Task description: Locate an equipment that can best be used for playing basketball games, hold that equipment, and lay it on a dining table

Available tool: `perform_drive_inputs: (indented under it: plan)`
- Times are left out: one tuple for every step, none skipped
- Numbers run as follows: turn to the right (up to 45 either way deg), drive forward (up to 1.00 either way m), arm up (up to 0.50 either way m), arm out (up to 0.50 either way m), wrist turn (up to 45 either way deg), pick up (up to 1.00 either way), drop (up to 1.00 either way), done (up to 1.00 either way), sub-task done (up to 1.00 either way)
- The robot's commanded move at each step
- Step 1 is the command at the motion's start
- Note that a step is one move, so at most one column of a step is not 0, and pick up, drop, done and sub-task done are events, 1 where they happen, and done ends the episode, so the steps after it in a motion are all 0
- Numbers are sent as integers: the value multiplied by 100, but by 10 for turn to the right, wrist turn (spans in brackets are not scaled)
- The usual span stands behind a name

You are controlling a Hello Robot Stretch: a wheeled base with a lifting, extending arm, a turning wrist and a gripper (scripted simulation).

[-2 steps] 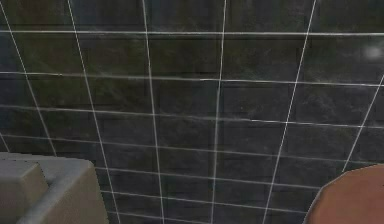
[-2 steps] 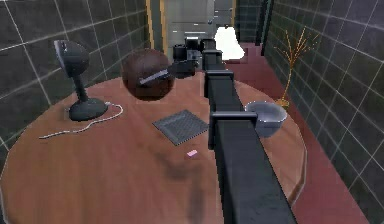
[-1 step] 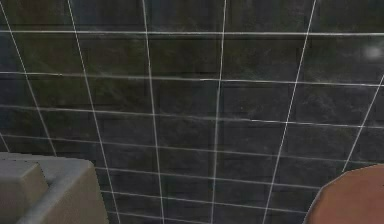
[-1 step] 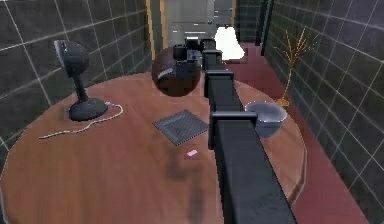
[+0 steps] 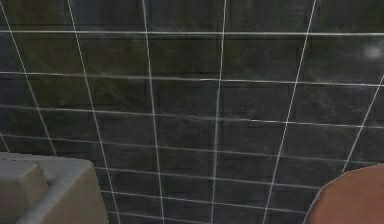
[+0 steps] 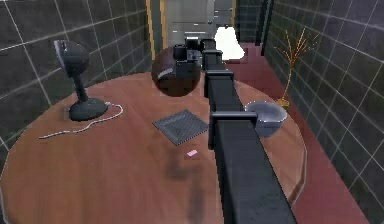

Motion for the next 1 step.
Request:
perform_drive_inputs:
  plan:
    - [0, 0, 0, 0, 0, 0, 100, 0, 0]
